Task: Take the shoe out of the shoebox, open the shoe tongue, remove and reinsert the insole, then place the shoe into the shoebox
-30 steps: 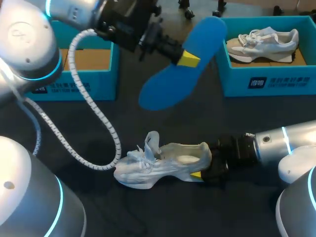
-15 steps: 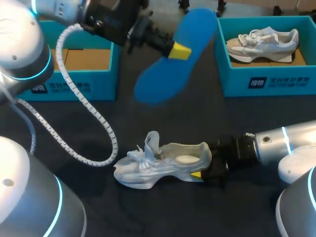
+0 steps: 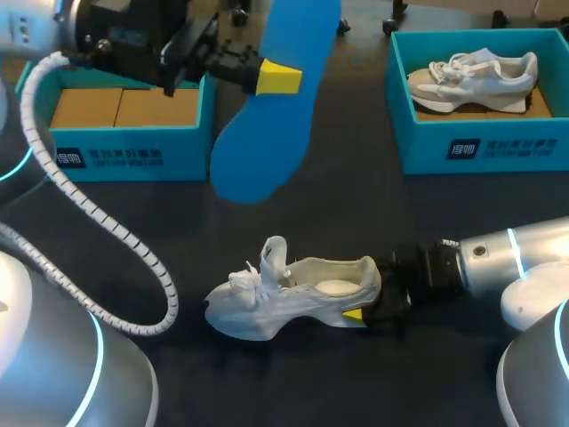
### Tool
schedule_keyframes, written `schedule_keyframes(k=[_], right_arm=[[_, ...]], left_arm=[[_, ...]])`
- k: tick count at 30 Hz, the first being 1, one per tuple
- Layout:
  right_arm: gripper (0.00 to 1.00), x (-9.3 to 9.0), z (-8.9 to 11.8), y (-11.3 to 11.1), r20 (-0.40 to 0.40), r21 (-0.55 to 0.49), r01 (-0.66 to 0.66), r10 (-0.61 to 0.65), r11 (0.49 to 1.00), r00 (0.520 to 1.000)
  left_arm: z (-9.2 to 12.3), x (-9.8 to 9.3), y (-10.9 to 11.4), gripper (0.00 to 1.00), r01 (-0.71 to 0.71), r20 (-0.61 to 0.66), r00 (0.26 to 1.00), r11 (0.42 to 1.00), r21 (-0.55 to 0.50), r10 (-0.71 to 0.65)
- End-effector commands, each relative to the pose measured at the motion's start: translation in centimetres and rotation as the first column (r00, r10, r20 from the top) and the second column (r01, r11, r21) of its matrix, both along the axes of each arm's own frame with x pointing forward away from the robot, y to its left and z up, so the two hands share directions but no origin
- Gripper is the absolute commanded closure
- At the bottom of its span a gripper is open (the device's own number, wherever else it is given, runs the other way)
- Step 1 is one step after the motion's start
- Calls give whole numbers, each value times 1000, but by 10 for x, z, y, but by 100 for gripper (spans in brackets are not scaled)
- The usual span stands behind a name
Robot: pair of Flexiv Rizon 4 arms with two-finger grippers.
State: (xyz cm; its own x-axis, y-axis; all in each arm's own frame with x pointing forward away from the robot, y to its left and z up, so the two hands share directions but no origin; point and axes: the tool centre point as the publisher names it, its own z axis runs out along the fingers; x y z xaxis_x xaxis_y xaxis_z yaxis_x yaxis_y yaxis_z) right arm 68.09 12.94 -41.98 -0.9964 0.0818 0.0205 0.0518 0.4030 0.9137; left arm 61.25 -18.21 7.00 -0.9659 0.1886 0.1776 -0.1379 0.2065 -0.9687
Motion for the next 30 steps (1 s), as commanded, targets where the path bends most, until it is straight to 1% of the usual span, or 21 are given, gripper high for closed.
schedule_keyframes(k=[1, 2, 5, 8, 9, 13, 16, 17, 21, 25, 30], right_arm=[[100, 0, -1, 2, 0, -3, 1, -1, 1000, 1000], [100, 0, -1, 2, 0, -3, 1, -1, 1000, 1000], [100, 0, -1, 2, 0, -3, 1, -1, 1000, 1000], [100, 0, -1, 2, 0, -3, 1, -1, 1000, 1000], [100, 0, -1, 2, 0, -3, 1, -1, 1000, 1000], [100, 0, -1, 2, 0, -3, 1, -1, 1000, 1000], [100, 0, -1, 2, 0, -3, 1, -1, 1000, 1000], [100, 0, -1, 2, 0, -3, 1, -1, 1000, 1000], [100, 0, -1, 2, 0, -3, 1, -1, 1000, 1000], [100, 0, -1, 2, 0, -3, 1, -1, 1000, 1000], [100, 0, -1, 2, 0, -3, 1, -1, 1000, 1000]], left_arm=[[-1, -6, 4, 100, -12, 2, 1000, 1000, -2, 12], [-4, -11, 2, 100, -16, -19, 1000, 1000, -6, 15], [0, -25, 1, 100, -23, -70, 997, 998, -52, 19], [3, -28, 2, 100, -33, -108, 994, 997, -71, 25], [9, -32, 3, 100, -51, -150, 988, 996, -77, 39], [19, -39, 8, 100, -76, -172, 983, 994, -81, 62], [21, -43, 12, 100, -99, -172, 982, 992, -84, 83], [21, -45, 13, 100, -97, -195, 978, 992, -86, 79], [21, -46, 17, 100, -117, -210, 973, 989, -86, 97], [28, -47, 21, 100, -94, -197, 977, 992, -87, 76], [28, -47, 21, 100, -94, -197, 977, 992, -87, 76]])
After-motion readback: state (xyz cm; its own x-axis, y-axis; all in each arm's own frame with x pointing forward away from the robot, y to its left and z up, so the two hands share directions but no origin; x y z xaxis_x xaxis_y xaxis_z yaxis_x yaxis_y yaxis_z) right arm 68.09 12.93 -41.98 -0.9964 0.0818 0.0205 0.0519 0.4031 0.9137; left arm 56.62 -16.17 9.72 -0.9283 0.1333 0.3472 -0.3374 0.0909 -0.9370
